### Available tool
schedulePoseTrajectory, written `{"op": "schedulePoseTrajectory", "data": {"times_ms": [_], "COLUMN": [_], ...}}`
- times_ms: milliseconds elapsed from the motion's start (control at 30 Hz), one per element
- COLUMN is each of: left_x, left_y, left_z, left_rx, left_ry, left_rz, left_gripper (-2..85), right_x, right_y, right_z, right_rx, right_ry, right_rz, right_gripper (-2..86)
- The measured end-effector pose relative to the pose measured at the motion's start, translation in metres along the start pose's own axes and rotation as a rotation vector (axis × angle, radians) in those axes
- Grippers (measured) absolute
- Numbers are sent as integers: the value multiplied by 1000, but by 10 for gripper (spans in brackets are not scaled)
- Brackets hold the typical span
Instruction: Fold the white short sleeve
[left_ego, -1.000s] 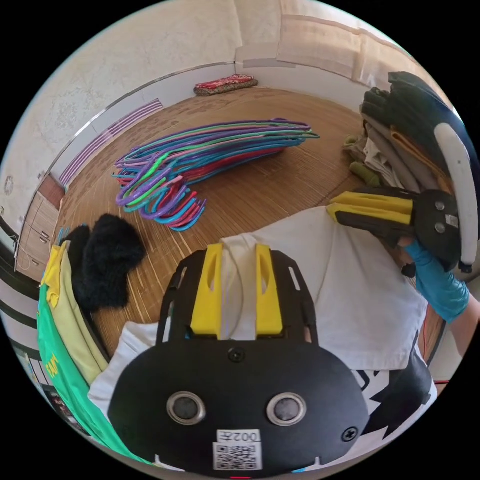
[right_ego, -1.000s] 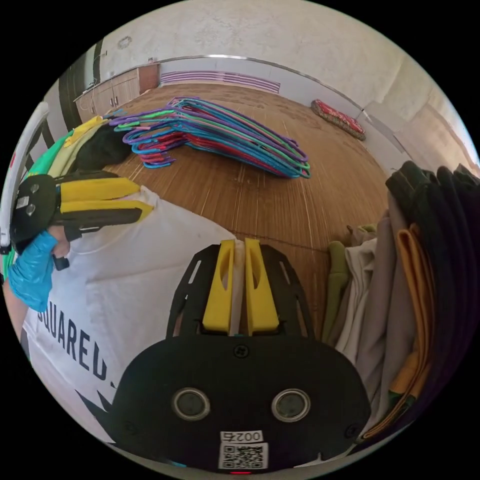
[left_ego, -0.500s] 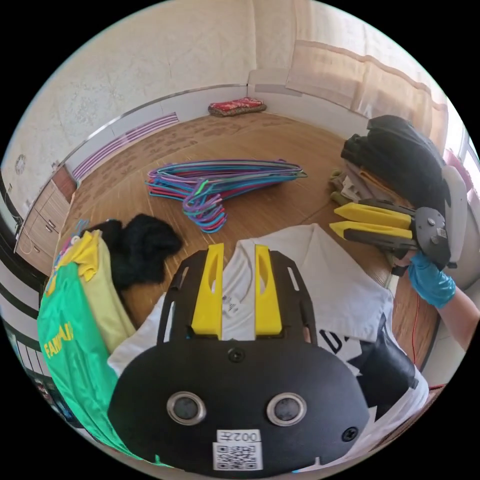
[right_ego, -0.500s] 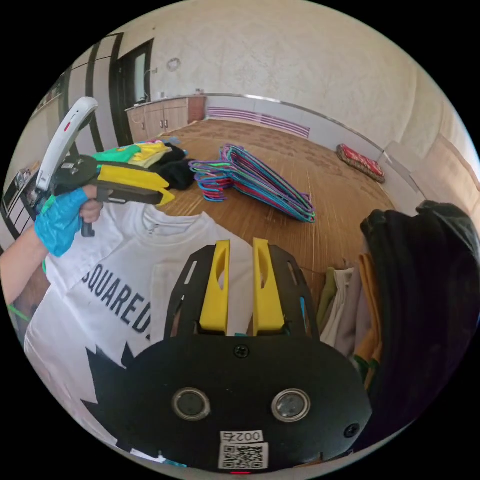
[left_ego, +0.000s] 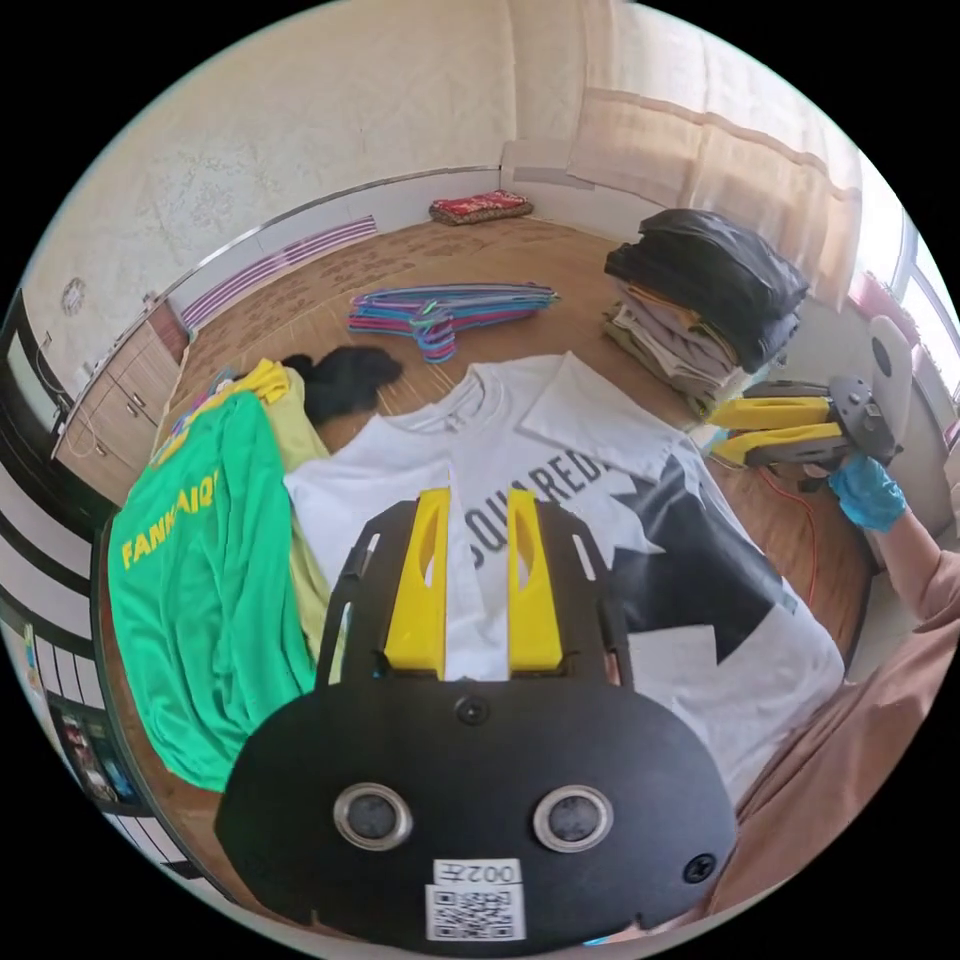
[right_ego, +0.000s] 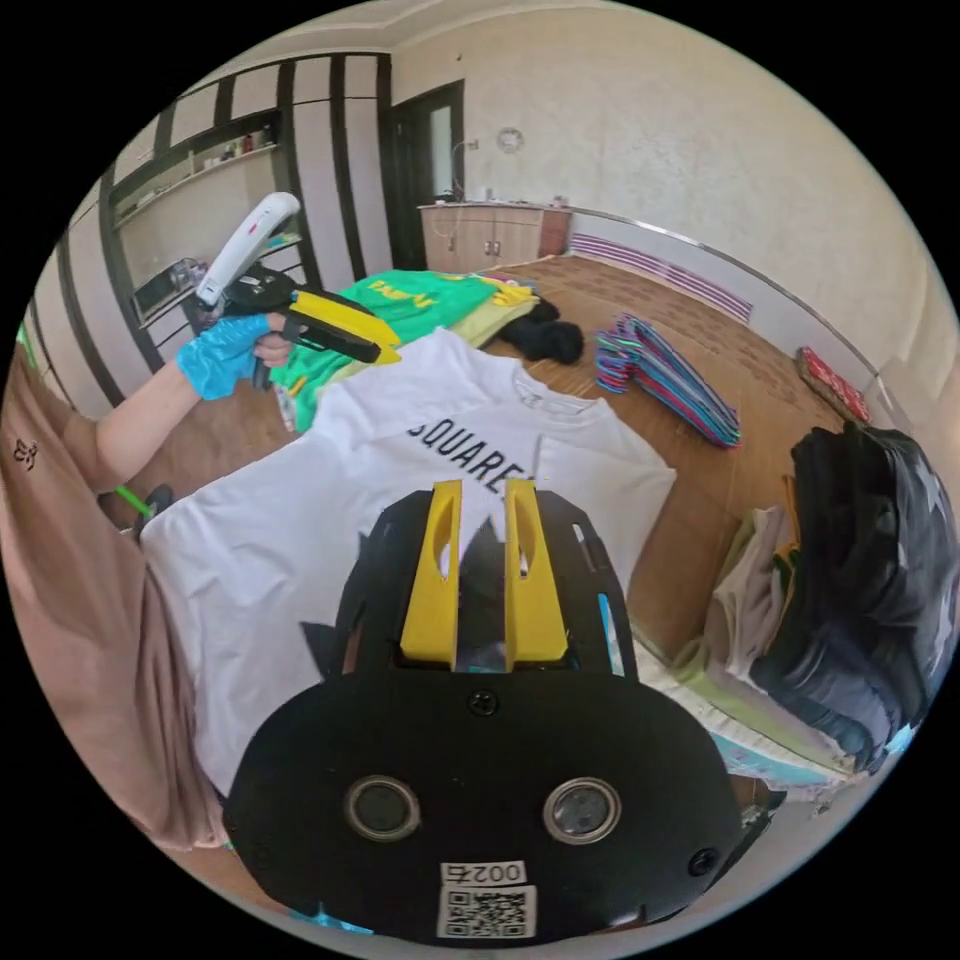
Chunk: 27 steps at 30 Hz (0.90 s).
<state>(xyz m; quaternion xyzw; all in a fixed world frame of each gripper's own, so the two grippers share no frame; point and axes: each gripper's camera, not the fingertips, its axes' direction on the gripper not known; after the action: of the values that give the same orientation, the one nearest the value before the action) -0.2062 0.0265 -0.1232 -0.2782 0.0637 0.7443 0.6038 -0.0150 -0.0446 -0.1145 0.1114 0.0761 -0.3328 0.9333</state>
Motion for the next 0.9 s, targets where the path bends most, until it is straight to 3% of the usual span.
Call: {"op": "schedulePoseTrajectory", "data": {"times_ms": [533,900], "left_x": [1,39], "left_y": [242,366], "left_z": [-184,-254], "left_rx": [-51,-125], "left_ry": [-28,46], "left_rz": [-122,-40], "left_gripper": [44,41], "right_x": [-364,-496], "right_y": [-43,-41], "right_z": [-35,-49], "right_rx": [-8,-185], "right_ry": [-552,-438], "right_rz": [-505,-625], "right_gripper": [74,65]}}
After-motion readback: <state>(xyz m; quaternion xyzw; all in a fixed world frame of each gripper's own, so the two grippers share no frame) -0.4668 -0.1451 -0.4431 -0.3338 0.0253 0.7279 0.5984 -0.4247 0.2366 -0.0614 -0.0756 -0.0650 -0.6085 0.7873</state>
